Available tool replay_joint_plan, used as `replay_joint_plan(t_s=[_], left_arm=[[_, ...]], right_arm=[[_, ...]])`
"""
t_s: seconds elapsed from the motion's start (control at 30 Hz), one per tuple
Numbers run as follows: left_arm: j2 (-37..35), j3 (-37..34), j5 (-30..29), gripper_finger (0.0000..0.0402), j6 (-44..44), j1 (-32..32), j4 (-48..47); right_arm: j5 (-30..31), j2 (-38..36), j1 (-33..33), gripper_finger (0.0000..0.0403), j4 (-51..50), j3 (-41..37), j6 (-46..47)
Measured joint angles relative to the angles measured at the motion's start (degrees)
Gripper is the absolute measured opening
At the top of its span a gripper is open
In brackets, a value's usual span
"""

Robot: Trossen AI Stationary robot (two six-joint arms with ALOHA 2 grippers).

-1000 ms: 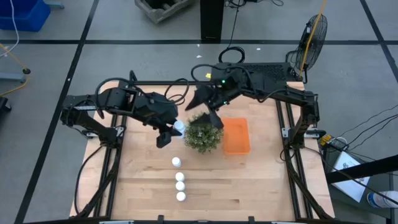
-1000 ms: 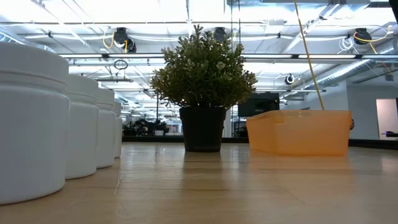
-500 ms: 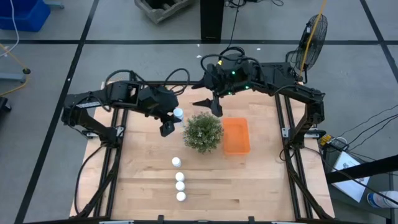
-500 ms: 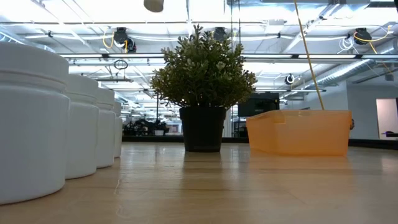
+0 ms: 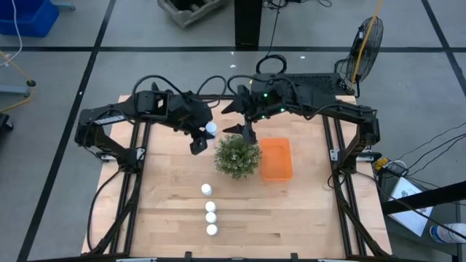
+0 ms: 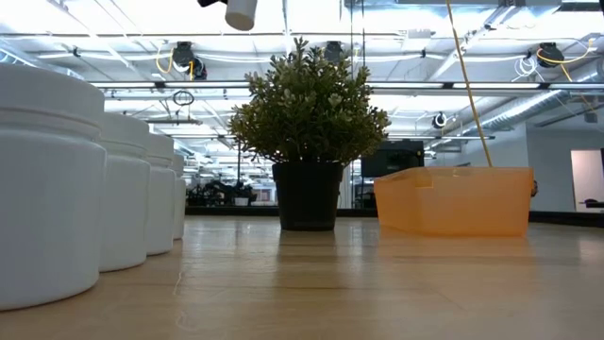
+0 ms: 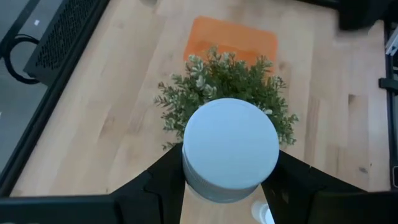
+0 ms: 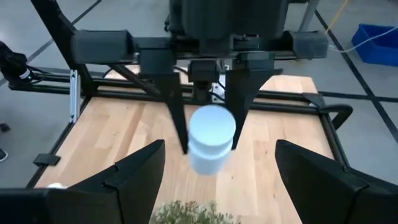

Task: Pick and place pill bottles into a basket
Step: Put the white medicine bottle into the orange bin

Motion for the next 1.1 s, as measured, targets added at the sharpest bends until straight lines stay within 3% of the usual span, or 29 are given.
replay_joint_plan(t_s=[0.23, 0.5, 1.1], left_arm=[[-0.04, 0.00, 0.07, 0.0179, 0.39, -0.26, 1.22], [-0.12, 2.38, 0.09, 0.0179, 0.90, -0.31, 4.79], [-0.10, 5.11, 0.40, 0.0179, 1.88, -1.81, 3.06]], right_arm=[[-0.02, -0.15, 1.50, 0.0303, 8.34, -2.43, 0.76], [0.11, 0.00, 1.60, 0.0304, 10.36, -5.36, 1.86], [0.04, 0.00, 2.30, 0.0304, 12.67, -6.12, 2.75]])
